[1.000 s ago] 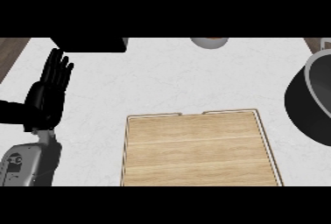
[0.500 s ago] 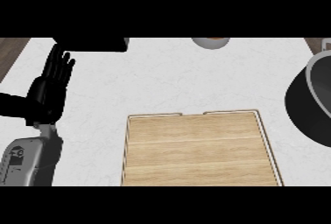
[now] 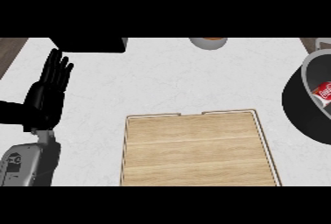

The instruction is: Pick the can from the tray and place it in the pot

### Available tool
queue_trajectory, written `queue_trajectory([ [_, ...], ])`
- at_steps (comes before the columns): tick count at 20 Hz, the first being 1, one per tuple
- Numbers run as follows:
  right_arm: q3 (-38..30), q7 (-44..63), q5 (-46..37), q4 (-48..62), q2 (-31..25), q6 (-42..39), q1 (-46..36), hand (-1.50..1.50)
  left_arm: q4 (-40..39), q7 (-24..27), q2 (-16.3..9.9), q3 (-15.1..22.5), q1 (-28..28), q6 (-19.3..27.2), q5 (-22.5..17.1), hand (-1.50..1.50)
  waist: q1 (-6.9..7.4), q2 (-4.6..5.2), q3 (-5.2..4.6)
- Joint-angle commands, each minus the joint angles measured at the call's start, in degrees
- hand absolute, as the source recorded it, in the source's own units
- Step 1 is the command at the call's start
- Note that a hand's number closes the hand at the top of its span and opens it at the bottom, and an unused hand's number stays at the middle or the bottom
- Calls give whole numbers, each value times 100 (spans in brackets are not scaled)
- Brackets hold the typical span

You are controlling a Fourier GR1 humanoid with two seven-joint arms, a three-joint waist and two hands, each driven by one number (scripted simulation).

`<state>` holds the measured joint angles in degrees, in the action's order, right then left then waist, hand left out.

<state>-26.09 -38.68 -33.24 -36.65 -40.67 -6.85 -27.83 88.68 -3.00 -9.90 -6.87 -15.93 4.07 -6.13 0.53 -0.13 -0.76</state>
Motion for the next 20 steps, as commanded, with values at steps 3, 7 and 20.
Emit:
queue_trajectory([
  [3,-636,129,863,496,136,-582,-492,-150,-153,69,130,51,12,89,71,0,-1,37,82],
  [7,-1308,495,1508,878,-275,-1040,-605,-150,338,-399,6,-6,17,91,-58,0,32,14,88],
  [20,-2096,-433,2253,2360,-1406,-1909,-292,-150,148,-92,-61,-17,8,-90,-23,0,125,98,113],
])
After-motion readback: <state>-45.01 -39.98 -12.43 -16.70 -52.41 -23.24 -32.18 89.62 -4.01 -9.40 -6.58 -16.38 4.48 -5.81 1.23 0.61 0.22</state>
